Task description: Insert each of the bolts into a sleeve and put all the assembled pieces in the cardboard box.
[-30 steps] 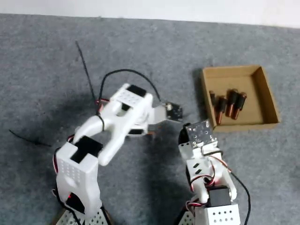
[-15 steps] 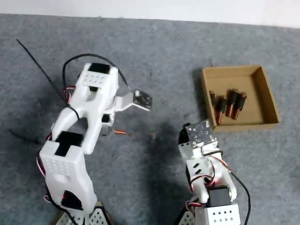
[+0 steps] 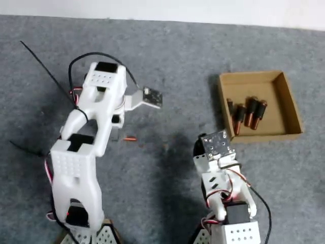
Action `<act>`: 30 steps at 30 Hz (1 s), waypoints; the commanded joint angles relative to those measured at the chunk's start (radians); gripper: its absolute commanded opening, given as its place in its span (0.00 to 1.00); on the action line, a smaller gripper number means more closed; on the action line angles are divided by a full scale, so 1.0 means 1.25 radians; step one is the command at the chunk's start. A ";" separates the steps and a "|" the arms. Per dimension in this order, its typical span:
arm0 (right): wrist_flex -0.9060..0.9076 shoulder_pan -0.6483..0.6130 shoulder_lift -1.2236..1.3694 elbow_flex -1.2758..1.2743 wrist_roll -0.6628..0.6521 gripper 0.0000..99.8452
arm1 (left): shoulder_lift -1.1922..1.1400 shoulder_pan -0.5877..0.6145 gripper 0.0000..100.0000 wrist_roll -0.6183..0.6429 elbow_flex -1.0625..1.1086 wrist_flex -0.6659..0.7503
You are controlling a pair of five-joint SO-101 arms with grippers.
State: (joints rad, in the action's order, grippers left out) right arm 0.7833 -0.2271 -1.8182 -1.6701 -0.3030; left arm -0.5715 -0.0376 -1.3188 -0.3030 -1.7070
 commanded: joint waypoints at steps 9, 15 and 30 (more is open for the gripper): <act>-0.028 0.009 -0.017 -0.015 0.005 0.00 | -0.025 -0.003 0.12 0.647 -0.223 -0.020; -0.028 0.010 -0.017 -0.015 0.005 0.00 | -0.025 0.026 0.12 1.176 -0.193 -0.033; -0.083 0.034 -0.017 -0.057 -0.021 0.00 | -0.012 -0.006 0.12 1.391 -0.177 -0.037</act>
State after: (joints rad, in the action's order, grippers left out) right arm 0.7188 -0.1964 -1.8182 -1.6701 -0.3184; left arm -0.6283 -0.0192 0.3936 -0.5255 -1.7361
